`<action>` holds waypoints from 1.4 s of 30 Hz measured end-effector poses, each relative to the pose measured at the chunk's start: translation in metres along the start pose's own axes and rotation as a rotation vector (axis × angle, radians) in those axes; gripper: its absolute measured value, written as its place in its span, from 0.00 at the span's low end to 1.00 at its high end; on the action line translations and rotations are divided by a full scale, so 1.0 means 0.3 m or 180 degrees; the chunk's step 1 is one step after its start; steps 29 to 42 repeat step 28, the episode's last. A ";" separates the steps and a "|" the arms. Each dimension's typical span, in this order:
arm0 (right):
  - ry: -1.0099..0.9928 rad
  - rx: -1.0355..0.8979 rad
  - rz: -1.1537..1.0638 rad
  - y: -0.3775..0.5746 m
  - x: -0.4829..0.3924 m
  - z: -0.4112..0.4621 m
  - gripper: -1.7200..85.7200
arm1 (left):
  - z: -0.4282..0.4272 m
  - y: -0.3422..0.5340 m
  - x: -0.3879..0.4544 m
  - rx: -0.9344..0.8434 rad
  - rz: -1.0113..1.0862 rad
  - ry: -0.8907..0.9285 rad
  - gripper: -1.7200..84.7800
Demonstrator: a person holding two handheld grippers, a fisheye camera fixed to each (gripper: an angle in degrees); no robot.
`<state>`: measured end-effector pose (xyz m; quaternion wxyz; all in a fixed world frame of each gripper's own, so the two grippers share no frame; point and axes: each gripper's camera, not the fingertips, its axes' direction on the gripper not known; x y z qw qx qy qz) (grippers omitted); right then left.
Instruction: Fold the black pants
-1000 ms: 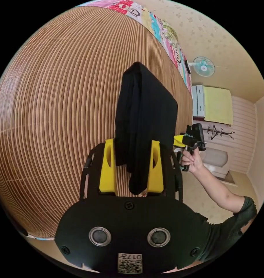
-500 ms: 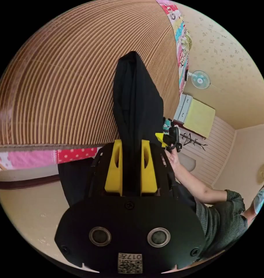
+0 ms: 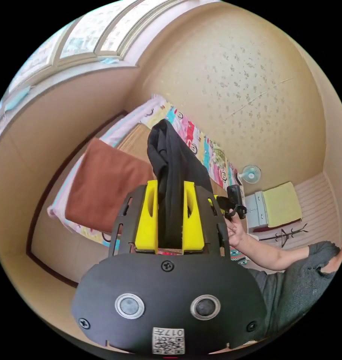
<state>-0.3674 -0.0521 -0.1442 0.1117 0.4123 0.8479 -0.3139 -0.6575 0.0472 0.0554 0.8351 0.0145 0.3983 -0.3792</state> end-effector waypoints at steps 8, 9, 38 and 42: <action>0.1647 -0.1081 0.0487 -0.118 0.157 0.315 0.07 | 0.236 0.249 -0.510 -0.0218 -0.1401 -0.0909 0.14; 0.1653 -0.1105 0.0436 -0.084 0.174 0.289 0.06 | 0.274 0.370 -0.539 -0.0249 -0.1547 -0.0986 0.15; 0.1566 0.2744 0.4188 1.653 -0.099 -0.900 0.02 | 1.234 1.099 0.127 -0.1933 0.1485 0.0014 0.01; 0.1566 0.2744 0.4188 1.653 -0.099 -0.900 0.02 | 1.234 1.099 0.127 -0.1933 0.1485 0.0014 0.01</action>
